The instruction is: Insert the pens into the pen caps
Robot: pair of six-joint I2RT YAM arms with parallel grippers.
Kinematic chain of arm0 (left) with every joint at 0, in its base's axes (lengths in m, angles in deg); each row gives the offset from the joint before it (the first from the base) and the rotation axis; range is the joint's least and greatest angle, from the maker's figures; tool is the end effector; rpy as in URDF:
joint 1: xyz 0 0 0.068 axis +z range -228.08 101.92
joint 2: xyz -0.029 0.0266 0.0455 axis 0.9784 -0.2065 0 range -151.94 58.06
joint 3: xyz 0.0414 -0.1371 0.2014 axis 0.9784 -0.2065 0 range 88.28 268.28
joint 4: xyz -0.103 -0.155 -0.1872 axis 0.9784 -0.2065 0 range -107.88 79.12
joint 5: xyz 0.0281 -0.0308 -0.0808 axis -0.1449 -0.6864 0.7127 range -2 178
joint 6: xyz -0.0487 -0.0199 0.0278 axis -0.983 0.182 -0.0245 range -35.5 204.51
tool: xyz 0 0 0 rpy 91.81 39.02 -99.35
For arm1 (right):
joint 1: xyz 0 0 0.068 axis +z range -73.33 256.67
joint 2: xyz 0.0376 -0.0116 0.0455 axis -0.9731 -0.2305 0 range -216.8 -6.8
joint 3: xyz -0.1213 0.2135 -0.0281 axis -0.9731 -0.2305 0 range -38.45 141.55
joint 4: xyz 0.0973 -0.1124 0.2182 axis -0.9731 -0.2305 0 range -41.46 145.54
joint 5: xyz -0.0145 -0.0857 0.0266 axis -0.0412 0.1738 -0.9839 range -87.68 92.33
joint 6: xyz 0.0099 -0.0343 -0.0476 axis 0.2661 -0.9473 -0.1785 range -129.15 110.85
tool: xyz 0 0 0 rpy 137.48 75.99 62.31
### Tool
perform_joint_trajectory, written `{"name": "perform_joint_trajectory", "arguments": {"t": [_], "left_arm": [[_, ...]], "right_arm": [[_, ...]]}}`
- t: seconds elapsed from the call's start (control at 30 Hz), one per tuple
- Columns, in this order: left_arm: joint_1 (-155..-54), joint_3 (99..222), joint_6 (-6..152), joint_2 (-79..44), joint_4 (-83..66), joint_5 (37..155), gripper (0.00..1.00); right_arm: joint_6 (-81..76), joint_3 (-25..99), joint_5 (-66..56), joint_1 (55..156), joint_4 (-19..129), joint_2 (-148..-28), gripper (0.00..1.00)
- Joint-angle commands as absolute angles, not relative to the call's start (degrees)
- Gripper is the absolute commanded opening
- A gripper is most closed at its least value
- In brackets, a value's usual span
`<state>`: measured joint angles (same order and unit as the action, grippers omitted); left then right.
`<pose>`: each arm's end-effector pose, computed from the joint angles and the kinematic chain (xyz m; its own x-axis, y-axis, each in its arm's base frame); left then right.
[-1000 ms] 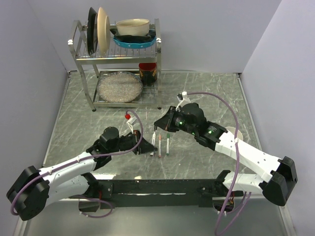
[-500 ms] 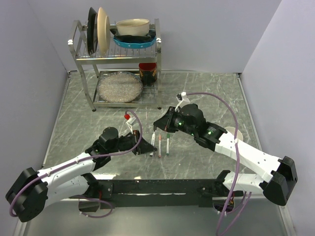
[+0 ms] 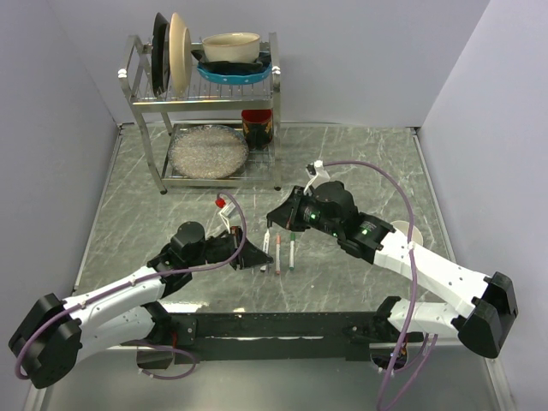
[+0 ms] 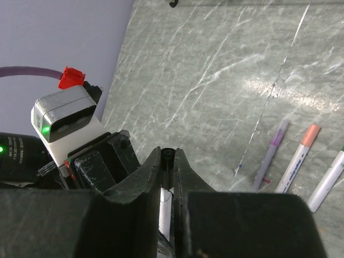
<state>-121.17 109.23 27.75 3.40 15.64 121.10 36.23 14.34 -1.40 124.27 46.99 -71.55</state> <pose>0.1529 -0.1757 0.2057 -0.8596 -0.1552 -0.4868 0.4543 0.2039 -0.8672 0.1892 0.2113 0.2944 -0.7196 0.2653 -0.6417 -0.3783 0.6252 0.6827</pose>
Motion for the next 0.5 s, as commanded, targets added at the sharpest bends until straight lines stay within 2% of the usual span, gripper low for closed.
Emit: {"name": "perform_joint_trajectory", "arguments": {"t": [0.0, 0.23, 0.37, 0.47], "left_arm": [[-121.4, 111.2, 28.2, 4.3, 18.7, 120.6, 0.01], [-121.3, 112.3, 29.5, 5.8, 16.1, 118.8, 0.01], [-121.4, 112.3, 29.2, 6.6, 18.3, 118.9, 0.01], [-121.4, 111.8, 29.4, 8.7, 20.2, 119.3, 0.01]], "right_arm": [[37.3, 12.4, -2.7, 125.6, 49.6, -69.5, 0.00], [39.3, 5.5, -2.5, 128.1, 51.8, -65.4, 0.00], [39.6, -0.6, -7.1, 128.5, 59.9, -61.2, 0.00], [41.6, -5.1, -9.7, 128.6, 66.8, -59.0, 0.07]]}}
